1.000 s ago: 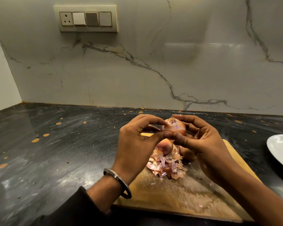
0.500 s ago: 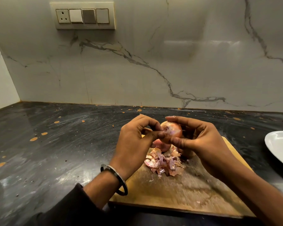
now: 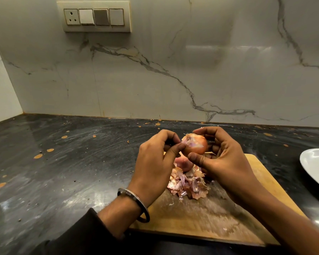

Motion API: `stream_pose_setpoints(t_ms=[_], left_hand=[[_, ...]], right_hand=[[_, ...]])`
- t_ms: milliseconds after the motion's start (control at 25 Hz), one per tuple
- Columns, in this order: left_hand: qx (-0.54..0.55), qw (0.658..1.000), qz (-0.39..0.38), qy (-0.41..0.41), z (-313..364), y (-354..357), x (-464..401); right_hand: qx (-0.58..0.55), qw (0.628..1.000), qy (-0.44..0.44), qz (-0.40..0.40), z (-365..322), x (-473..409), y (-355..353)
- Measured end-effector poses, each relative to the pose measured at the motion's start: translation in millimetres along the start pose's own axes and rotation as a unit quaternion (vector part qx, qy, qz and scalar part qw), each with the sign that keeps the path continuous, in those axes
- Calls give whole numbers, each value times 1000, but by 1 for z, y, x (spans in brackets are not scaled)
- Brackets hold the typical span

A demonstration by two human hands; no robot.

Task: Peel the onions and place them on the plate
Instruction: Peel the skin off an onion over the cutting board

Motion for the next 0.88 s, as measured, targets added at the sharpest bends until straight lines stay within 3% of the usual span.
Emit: stream_pose_setpoints(t_ms=[520, 880], left_hand=[[53, 994, -95, -31, -4, 1, -4], [40, 997, -65, -16, -3, -3, -4]], right_hand=[[-69, 996, 43, -42, 9, -2, -2], [-85, 994, 49, -42, 8, -2, -1]])
Point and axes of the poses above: each hand's wrist, its own x-axis away from the middle knuckle, its own y-axis out of the palm, z = x × y, the point moved 5 cm from there along -x, towards the middle knuckle, and after that the axes turned 11 degrees about -y, right-handed, at the moved point
